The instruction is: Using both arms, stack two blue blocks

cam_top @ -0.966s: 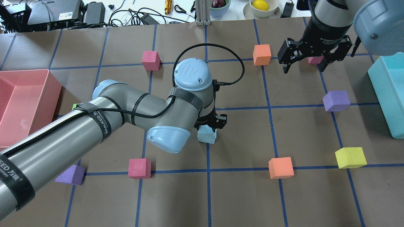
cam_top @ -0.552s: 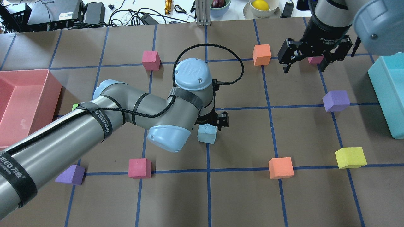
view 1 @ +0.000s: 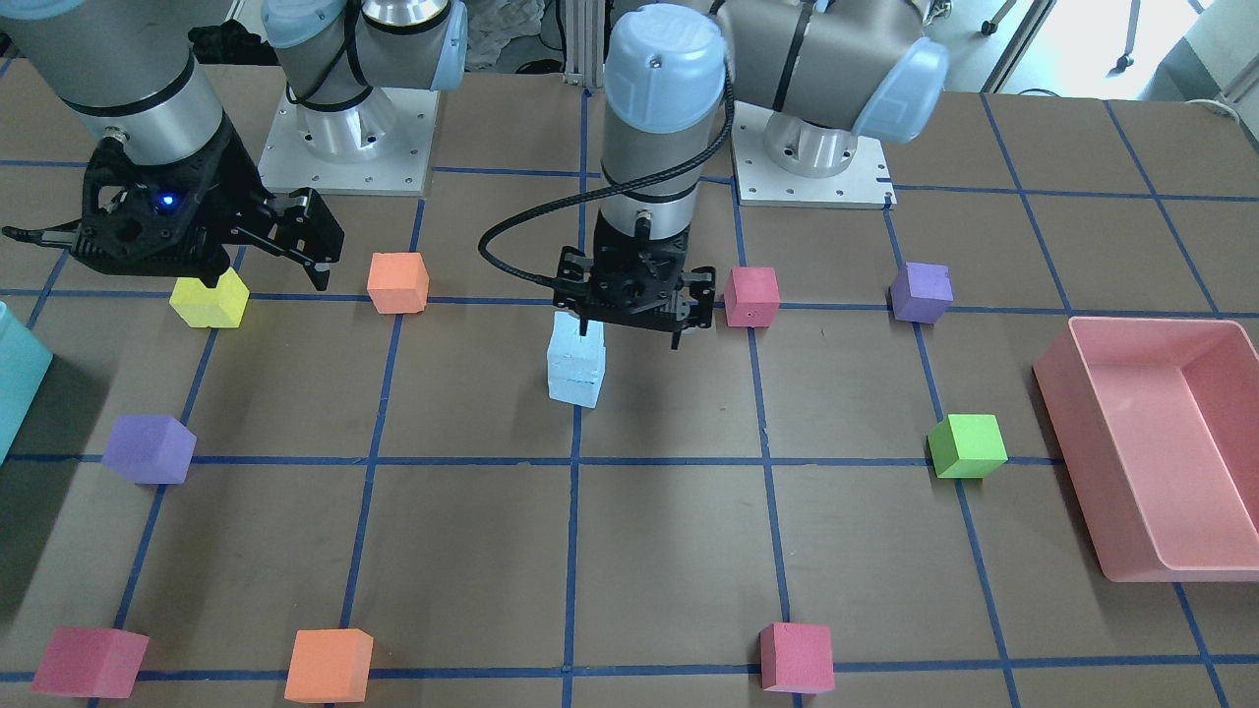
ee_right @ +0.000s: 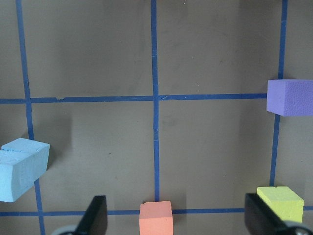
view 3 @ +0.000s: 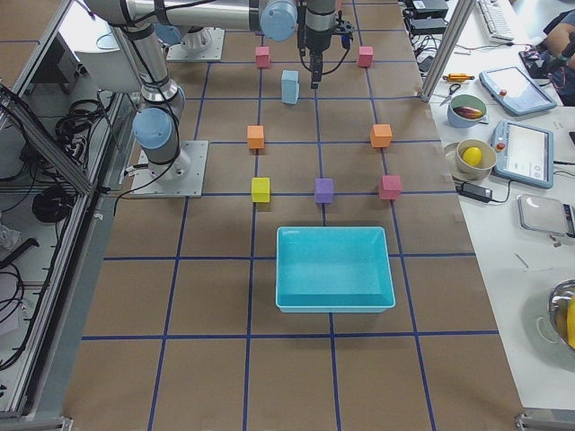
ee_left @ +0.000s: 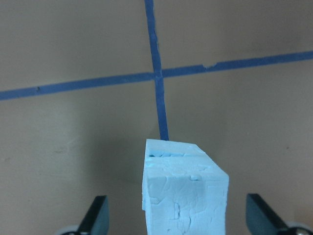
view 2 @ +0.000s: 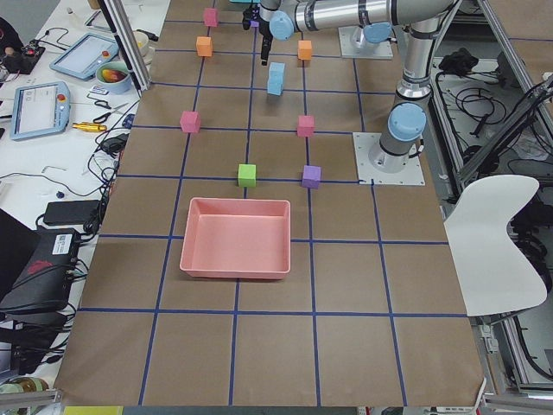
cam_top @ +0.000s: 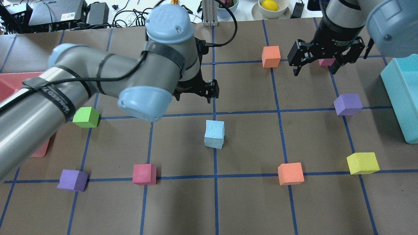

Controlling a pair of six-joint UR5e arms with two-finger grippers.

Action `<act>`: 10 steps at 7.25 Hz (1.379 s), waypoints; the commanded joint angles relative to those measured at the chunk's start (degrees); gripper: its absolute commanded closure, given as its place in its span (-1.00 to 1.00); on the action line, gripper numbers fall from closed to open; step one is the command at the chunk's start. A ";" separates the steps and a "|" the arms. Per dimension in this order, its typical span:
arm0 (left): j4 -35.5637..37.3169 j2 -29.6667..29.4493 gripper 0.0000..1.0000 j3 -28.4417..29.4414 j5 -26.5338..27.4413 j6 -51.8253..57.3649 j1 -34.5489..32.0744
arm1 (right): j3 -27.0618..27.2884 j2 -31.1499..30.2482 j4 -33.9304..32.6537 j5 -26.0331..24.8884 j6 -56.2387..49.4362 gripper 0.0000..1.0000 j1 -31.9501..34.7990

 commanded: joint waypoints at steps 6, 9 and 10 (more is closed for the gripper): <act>-13.92 9.09 -1.00 7.18 0.01 11.88 15.93 | -0.26 -0.38 0.00 0.02 0.00 -1.00 -0.16; -14.01 9.35 -1.00 7.27 0.10 11.88 15.85 | -0.18 -0.55 0.18 -0.07 0.00 -1.00 -0.08; -14.10 9.44 -1.00 7.10 0.27 12.14 16.02 | -0.09 -0.82 0.18 0.01 0.00 -1.00 -0.08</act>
